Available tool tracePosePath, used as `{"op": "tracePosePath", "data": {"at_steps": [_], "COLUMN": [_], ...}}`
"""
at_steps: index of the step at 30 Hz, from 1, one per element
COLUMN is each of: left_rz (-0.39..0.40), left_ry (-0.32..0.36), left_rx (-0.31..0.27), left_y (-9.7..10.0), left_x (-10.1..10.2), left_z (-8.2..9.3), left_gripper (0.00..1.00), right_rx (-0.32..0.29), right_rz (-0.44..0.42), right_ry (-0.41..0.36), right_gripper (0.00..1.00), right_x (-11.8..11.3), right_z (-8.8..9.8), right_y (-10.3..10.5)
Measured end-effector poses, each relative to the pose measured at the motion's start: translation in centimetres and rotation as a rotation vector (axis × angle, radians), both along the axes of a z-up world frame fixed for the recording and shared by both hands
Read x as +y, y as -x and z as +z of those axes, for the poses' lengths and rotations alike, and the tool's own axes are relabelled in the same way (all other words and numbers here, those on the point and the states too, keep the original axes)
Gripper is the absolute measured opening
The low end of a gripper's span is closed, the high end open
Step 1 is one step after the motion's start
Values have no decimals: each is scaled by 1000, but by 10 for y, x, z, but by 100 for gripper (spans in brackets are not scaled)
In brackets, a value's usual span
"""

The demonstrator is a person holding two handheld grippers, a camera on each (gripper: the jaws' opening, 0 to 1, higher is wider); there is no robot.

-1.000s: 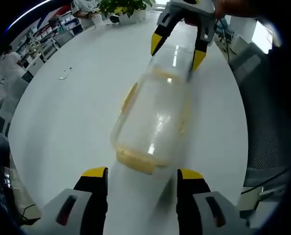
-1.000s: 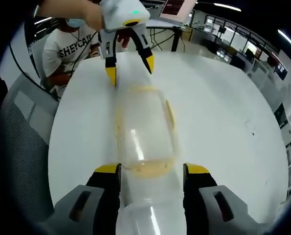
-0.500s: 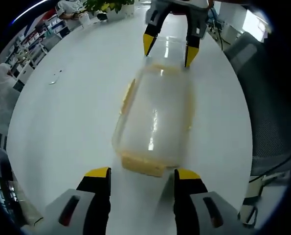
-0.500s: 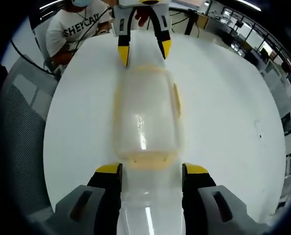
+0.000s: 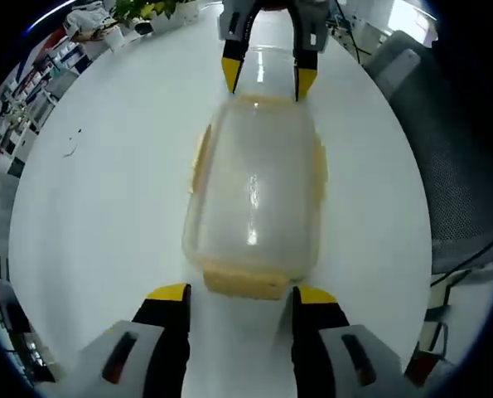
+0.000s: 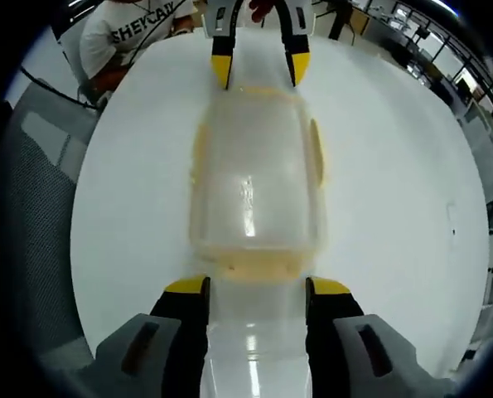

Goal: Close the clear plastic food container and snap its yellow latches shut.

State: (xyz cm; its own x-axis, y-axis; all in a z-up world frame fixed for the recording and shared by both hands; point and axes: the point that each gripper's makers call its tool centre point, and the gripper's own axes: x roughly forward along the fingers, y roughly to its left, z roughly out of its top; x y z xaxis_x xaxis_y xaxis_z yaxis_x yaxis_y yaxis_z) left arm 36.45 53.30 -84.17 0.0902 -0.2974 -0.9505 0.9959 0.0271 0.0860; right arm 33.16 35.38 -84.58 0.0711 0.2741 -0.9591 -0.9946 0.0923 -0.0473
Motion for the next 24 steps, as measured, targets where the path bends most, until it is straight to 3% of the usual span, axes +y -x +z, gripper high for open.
{"op": "tracePosePath", "data": {"at_steps": [9,11,12,24], "left_rz": [-39,-72,-55,-50], "left_ry": [20,23,23,18], "left_rx": [36,89,69,66], "left_y": [1,11,5,6], "left_x": [-6,-7,-6,-6], "left_z": [-5,-7,-6,-7], "left_gripper": [40,35,35,33], "right_rx": [49,47,46,49], "right_rz": [-12,-15,-7,15], "right_ry": [18,24,26,24], "right_gripper": [38,38,37,35], "right_x": [4,4,4,4], "right_z": [-6,-6,-6,-7], "right_y": [-1,-1,-1,-2]}}
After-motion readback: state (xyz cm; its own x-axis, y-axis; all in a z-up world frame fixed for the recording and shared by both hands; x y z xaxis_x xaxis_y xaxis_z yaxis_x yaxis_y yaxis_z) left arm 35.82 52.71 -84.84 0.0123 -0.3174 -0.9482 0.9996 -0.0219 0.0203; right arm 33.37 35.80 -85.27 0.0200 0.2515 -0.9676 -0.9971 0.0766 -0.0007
